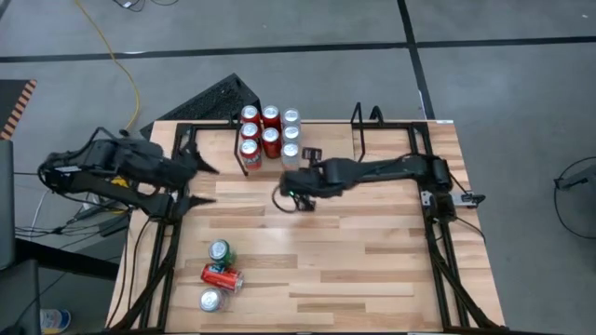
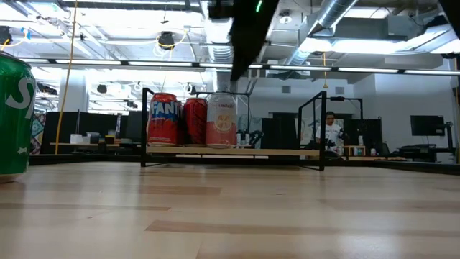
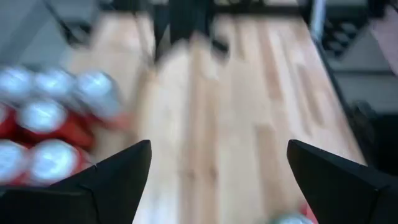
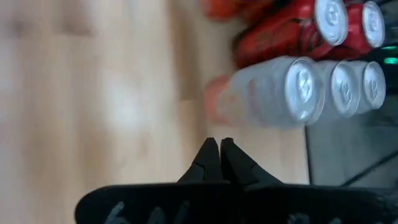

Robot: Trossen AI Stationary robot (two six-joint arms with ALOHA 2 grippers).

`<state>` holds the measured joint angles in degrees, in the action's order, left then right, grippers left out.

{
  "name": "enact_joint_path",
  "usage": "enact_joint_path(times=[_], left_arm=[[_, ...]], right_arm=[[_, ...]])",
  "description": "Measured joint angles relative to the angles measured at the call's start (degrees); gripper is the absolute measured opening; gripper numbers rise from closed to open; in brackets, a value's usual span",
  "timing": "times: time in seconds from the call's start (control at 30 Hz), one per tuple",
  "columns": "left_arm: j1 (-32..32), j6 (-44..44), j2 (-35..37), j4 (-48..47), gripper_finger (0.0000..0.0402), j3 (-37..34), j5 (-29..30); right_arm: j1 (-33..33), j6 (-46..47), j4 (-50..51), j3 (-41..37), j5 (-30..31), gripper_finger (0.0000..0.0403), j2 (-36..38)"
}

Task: Place canned beverage on shelf
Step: Put the green soda can on the shelf

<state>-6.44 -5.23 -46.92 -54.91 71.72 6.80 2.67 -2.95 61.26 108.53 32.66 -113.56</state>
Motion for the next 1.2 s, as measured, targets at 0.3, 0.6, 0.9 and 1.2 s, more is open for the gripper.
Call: enact_joint_path(times=[0.3,0.6,0.9,1.2], left_arm=[[-11.6,-10.8,-8.6,-5.9,0.0360,0.0,-2.2],[-36.2,-32.1,-13.1,-13.3,0.0360,0.0,15.9],[-51.7,-48.7,-18.0,-20.3,0.0360,0.0,30.5],[-52.6,-50.6,-21.7,-20.3,0.0360,-0.1,34.2]], right_arm=[[13.2,11.2,9.5,5.2,-0.7,0.0006,8.7],[23.9,24.3,12.5,5.2,-2.8,0.0101,14.1],[28.5,30.0,10.9,4.7,-2.8,0.0228,13.2],[29.5,29.9,10.4,4.6,-2.9,0.0265,9.7]])
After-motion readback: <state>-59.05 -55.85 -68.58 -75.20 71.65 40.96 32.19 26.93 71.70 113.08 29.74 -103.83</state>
